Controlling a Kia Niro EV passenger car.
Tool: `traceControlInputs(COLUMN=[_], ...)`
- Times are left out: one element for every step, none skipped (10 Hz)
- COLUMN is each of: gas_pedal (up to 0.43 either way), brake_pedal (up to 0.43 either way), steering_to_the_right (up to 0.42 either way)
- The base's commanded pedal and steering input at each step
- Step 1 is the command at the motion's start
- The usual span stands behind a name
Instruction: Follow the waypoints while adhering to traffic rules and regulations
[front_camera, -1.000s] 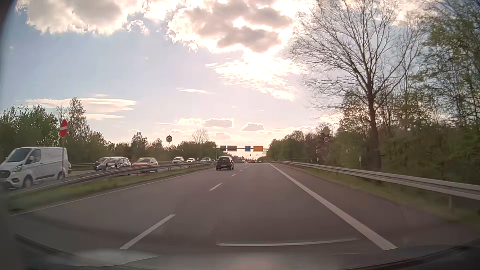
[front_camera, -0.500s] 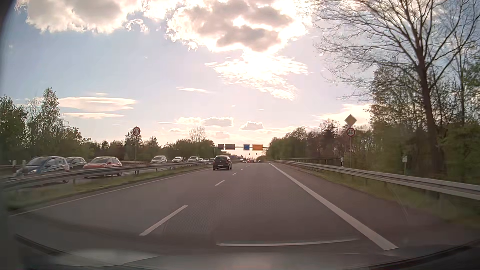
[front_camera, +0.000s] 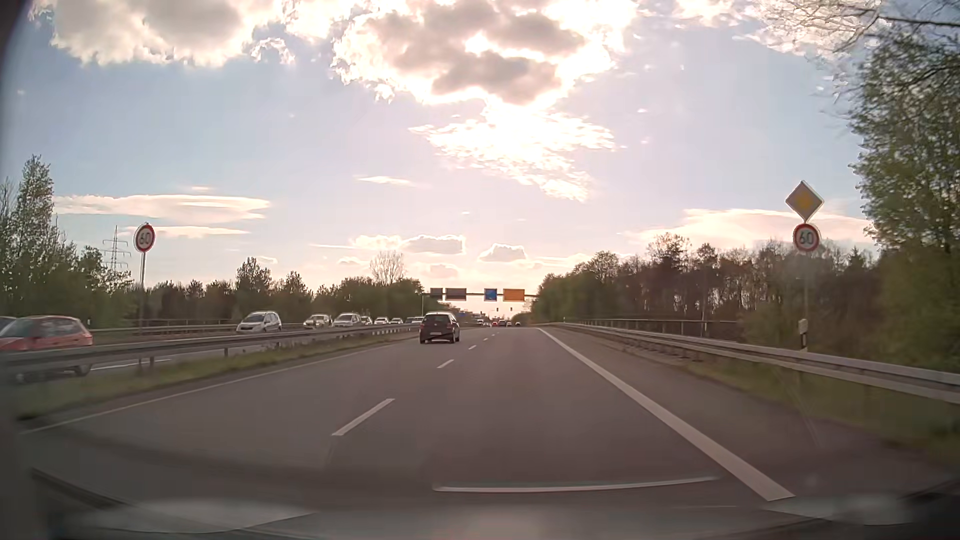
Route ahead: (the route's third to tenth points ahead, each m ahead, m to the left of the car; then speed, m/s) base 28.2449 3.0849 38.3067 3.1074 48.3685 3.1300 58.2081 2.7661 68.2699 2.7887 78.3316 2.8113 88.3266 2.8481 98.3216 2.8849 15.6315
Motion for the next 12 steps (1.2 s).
traceControlInputs(gas_pedal=[0.177,0.177,0.177,0.169,0.169,0.157,0.157,0.15,0.15,0.13,0.118,0.11], brake_pedal=[0.0,0.0,0.0,0.0,0.0,0.0,0.0,0.0,0.0,0.0,0.0,0.0], steering_to_the_right=[0.001,0.001,0.001,0.001,0.001,0.001,0.001,0.002,0.002,0.001,0.001,0.002])
